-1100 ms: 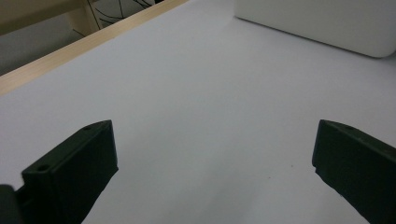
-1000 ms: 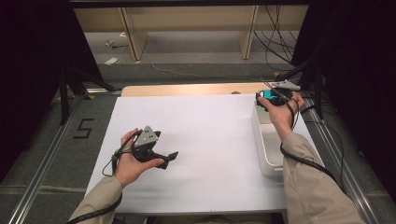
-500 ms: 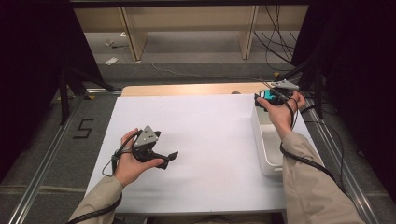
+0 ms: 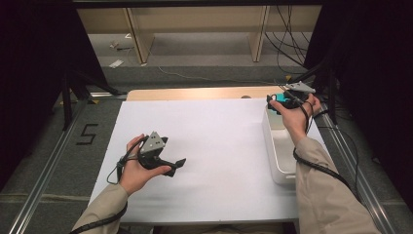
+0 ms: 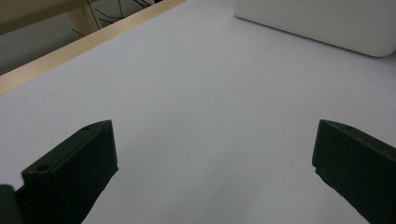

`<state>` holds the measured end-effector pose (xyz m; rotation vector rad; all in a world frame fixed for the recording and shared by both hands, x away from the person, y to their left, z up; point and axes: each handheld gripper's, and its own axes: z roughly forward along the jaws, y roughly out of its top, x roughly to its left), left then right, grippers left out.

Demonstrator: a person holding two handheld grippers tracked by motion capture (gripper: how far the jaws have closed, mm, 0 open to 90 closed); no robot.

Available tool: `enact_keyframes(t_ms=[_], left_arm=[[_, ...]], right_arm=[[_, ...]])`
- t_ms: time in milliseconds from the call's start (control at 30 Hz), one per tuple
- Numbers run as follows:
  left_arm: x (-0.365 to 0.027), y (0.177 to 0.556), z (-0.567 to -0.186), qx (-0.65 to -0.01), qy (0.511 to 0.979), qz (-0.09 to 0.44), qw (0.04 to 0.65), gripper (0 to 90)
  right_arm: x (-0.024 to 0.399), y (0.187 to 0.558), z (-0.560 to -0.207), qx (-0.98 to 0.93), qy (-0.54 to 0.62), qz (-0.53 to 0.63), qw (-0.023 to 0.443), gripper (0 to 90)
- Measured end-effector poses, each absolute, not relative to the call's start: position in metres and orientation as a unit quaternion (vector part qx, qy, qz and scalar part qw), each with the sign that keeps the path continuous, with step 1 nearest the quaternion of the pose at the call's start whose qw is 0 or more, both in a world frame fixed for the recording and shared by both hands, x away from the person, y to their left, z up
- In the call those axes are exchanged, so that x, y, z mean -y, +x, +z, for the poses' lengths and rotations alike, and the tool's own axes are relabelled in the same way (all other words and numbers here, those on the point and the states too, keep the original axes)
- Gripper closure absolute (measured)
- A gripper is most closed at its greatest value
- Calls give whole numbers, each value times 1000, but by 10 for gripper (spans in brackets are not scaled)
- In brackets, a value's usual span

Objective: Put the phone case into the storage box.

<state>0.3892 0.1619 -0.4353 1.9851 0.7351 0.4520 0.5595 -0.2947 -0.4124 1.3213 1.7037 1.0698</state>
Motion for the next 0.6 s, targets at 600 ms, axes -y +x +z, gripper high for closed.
enact_keyframes(t_ms=[600], left_arm=[[-162,389,-434,-300,810,183,469,0]], right_arm=[[294,549,-400,-659,505,428,356,9]])
